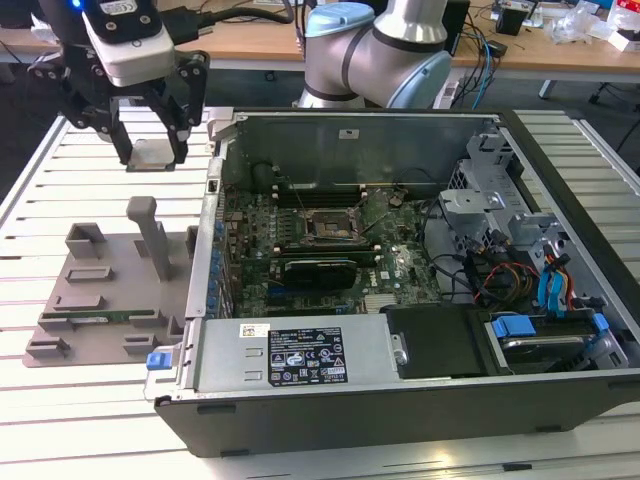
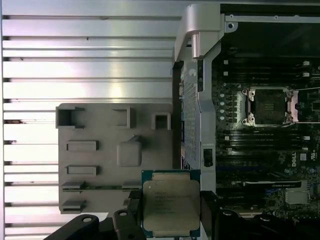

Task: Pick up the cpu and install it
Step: 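Pick up the cpu and move it towards the insertion slot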

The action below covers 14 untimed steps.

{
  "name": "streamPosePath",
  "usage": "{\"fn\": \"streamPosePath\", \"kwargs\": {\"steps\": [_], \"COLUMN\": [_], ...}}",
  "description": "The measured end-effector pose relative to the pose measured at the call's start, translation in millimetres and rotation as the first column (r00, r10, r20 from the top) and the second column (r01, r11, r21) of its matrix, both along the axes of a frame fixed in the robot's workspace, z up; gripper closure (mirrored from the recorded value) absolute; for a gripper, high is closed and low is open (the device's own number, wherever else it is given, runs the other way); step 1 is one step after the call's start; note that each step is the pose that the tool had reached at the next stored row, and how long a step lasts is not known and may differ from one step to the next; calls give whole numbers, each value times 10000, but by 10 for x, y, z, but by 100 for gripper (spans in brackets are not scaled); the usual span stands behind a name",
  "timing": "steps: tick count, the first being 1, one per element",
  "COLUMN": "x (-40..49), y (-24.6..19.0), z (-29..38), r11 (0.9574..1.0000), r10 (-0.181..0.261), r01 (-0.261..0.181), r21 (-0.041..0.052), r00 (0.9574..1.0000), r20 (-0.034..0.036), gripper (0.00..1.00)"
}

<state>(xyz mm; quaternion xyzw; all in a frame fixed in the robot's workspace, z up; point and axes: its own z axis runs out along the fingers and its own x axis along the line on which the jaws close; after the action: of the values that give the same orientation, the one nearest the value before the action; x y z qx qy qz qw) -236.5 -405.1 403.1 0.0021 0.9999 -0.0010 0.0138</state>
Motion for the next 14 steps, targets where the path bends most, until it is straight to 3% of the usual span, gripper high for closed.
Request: {"fn": "streamPosePath", "kwargs": {"steps": [14], "x": [111], "y": [0], "z": [-11], "r11": [10000], "r10": [0], "r01": [0], "r21": [0], "r00": [10000], "r20": [0], "gripper": [45]}}
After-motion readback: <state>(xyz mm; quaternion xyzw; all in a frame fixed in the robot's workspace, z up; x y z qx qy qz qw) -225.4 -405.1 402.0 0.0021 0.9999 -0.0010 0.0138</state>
